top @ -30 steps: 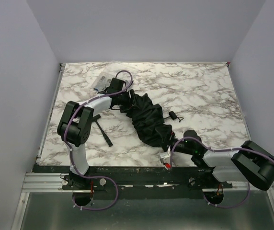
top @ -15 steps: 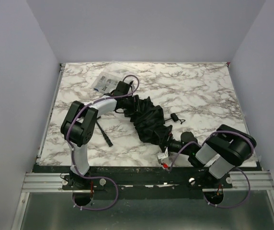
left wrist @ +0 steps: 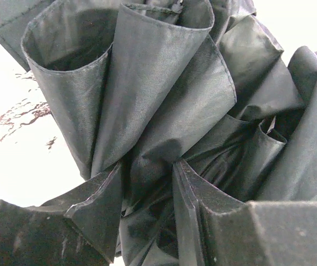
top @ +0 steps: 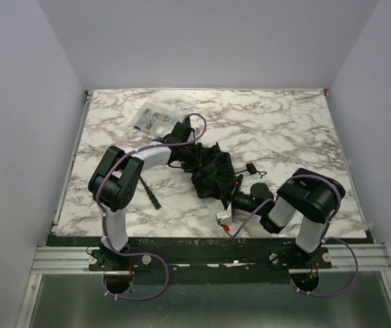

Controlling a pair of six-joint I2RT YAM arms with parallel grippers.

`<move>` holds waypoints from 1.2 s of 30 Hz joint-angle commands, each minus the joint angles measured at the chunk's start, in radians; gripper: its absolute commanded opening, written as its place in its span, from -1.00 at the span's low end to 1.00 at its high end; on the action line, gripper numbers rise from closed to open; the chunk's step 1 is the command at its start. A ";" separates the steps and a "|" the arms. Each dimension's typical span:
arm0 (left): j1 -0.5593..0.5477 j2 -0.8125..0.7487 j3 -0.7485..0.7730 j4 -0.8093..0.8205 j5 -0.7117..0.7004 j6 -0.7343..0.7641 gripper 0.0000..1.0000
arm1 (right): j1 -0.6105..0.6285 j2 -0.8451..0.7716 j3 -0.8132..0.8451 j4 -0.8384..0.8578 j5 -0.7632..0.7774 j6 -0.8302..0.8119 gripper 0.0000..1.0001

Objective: Put away the umbrella

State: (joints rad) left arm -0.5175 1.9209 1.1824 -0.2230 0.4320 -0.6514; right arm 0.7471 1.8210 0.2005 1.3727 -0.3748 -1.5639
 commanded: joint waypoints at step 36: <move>-0.031 0.057 0.163 -0.237 0.288 0.134 -0.09 | -0.007 -0.149 0.479 -1.475 0.046 0.053 0.56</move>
State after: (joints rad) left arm -0.5327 1.9671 1.2984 -0.4072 0.5293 -0.4889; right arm 0.7403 1.5955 0.6273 0.2893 -0.2752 -1.4837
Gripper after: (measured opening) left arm 0.428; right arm 0.791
